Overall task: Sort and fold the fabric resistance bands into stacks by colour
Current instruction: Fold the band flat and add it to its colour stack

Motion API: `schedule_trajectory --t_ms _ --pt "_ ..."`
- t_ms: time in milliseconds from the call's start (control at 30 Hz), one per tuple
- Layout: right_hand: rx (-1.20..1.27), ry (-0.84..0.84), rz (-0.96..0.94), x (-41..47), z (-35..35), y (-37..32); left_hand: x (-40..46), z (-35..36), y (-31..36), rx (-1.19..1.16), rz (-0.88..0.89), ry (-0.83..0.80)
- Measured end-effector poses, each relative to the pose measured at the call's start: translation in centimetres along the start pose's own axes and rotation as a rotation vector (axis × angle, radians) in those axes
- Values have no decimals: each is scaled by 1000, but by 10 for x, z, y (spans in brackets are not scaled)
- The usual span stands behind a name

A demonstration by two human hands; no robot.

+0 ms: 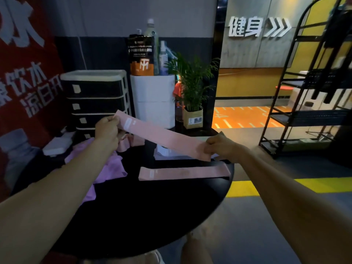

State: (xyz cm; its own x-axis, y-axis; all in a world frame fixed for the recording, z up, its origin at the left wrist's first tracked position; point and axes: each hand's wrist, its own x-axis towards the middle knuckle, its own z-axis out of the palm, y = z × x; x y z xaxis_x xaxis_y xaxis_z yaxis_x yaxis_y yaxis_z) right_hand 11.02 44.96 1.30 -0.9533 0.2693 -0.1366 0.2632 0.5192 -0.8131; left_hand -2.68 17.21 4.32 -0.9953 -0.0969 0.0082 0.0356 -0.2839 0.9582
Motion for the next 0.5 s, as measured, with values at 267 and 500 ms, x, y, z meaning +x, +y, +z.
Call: schedule_trajectory --t_ms 267,500 --pt "613 218 176 -16 2 32 -17 -5 -40 94 -46 -30" --pt "277 552 181 -7 10 65 -29 -19 -84 533 25 -59"
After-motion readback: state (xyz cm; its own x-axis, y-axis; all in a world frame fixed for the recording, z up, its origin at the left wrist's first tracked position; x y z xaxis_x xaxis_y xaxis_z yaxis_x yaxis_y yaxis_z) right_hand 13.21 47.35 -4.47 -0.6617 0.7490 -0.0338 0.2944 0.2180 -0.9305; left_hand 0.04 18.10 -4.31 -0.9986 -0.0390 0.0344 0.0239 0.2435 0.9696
